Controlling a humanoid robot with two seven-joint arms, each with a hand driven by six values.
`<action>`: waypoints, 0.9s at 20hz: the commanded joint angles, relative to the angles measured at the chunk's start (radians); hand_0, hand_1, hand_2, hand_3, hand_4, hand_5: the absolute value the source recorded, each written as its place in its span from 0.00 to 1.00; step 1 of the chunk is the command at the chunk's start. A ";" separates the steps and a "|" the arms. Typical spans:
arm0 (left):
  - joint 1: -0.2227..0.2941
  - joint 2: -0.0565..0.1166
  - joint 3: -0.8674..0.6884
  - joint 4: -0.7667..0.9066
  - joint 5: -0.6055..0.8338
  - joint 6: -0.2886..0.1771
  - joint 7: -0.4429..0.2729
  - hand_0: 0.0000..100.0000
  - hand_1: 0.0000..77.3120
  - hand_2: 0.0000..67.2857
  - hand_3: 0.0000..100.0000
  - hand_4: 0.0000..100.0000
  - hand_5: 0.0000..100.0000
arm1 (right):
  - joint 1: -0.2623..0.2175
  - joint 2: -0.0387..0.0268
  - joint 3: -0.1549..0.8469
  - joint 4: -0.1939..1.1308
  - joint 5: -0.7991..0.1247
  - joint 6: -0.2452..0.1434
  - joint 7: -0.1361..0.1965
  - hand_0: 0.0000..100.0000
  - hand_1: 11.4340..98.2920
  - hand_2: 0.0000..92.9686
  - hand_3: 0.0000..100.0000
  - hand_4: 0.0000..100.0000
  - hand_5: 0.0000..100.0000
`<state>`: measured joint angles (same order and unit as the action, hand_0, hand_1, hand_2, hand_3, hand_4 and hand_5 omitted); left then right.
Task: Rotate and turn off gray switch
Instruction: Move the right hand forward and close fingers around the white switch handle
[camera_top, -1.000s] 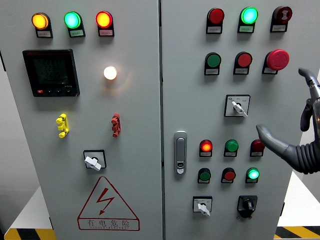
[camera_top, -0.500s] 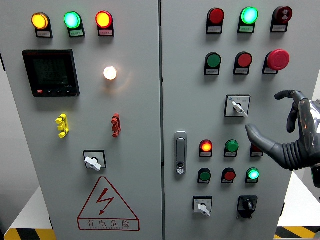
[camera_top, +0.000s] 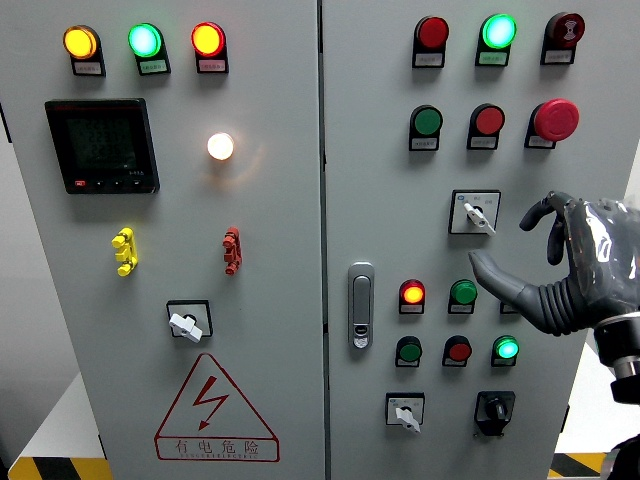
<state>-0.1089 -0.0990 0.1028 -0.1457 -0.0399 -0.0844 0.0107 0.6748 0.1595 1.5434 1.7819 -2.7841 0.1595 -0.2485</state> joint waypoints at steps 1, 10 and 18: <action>0.000 0.001 0.000 0.000 0.000 0.000 0.000 0.34 0.00 0.18 0.22 0.12 0.12 | 0.012 0.0000 0.004 -0.021 0.000 0.000 0.002 0.00 0.30 0.63 0.92 1.00 0.95; 0.000 -0.001 0.000 0.000 0.000 0.000 0.000 0.34 0.00 0.18 0.22 0.12 0.12 | 0.049 0.0015 0.007 -0.073 0.000 0.002 0.003 0.00 0.28 0.63 0.92 1.00 0.96; 0.000 -0.001 0.000 0.000 0.000 0.000 0.000 0.34 0.00 0.18 0.22 0.12 0.12 | 0.068 0.0015 0.004 -0.110 0.000 0.000 0.003 0.00 0.29 0.64 0.92 1.00 0.96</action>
<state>-0.1089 -0.0998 0.1028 -0.1457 -0.0399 -0.0844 0.0107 0.7364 0.1610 1.5481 1.6794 -2.7842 0.1605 -0.2454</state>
